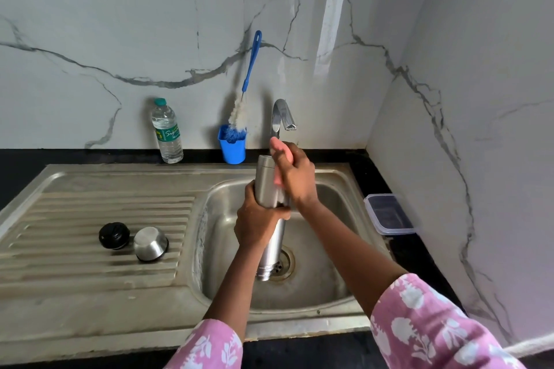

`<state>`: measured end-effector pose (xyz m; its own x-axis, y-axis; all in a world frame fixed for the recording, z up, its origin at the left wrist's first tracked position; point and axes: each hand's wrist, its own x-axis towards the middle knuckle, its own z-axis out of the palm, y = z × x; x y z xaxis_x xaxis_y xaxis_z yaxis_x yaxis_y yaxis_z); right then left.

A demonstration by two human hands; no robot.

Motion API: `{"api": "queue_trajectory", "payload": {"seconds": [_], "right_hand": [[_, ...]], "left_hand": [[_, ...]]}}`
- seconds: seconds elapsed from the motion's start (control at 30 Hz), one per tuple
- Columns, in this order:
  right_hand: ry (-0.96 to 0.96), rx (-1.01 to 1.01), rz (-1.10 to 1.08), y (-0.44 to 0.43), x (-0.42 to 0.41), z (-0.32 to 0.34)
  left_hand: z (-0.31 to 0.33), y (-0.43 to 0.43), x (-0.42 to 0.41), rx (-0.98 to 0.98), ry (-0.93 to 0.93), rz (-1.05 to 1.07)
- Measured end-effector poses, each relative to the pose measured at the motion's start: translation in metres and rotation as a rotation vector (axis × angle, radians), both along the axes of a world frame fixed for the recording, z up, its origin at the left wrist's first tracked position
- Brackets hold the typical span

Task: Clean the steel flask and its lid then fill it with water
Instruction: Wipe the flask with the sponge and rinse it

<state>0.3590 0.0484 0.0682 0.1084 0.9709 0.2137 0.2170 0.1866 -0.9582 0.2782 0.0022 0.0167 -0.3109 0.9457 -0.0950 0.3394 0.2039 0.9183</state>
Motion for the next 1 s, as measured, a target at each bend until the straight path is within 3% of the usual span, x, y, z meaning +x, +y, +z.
{"api": "queue_trajectory", "payload": {"seconds": [0.07,0.17,0.2,0.33,0.5,0.6,0.67,0.7,0.83,1.0], "right_hand": [[-0.257,0.193,-0.028,-0.004,0.001,-0.002],[-0.902,0.571,-0.044,0.0,0.0,-0.012],[-1.011,0.583,-0.012,0.001,-0.001,-0.012],[-1.259,0.33,0.191,0.003,-0.009,0.011],[-1.265,-0.12,0.264,0.012,-0.021,0.052],[-1.096,-0.254,0.471,0.026,-0.015,0.058],[-0.681,-0.473,0.619,0.027,-0.005,0.061],[-0.515,-0.486,0.638,0.027,0.002,0.061],[-0.051,-0.528,0.63,0.036,0.025,0.038],[0.476,-0.443,0.451,0.026,0.022,0.007]], "left_hand": [[0.002,0.001,-0.001,-0.022,0.034,-0.033],[0.0,0.0,-0.001,-0.035,0.086,-0.06],[-0.002,-0.003,-0.001,-0.027,0.071,-0.05],[-0.007,-0.009,-0.002,0.011,0.013,0.011],[-0.001,-0.01,-0.001,0.037,0.119,-0.035],[-0.001,-0.013,-0.002,0.048,0.196,-0.023],[-0.003,-0.012,-0.005,0.069,0.234,-0.013],[-0.003,-0.012,-0.007,0.075,0.258,-0.017],[-0.002,-0.012,-0.006,0.082,0.294,-0.031],[0.002,-0.008,-0.005,0.102,0.135,0.059]]}}
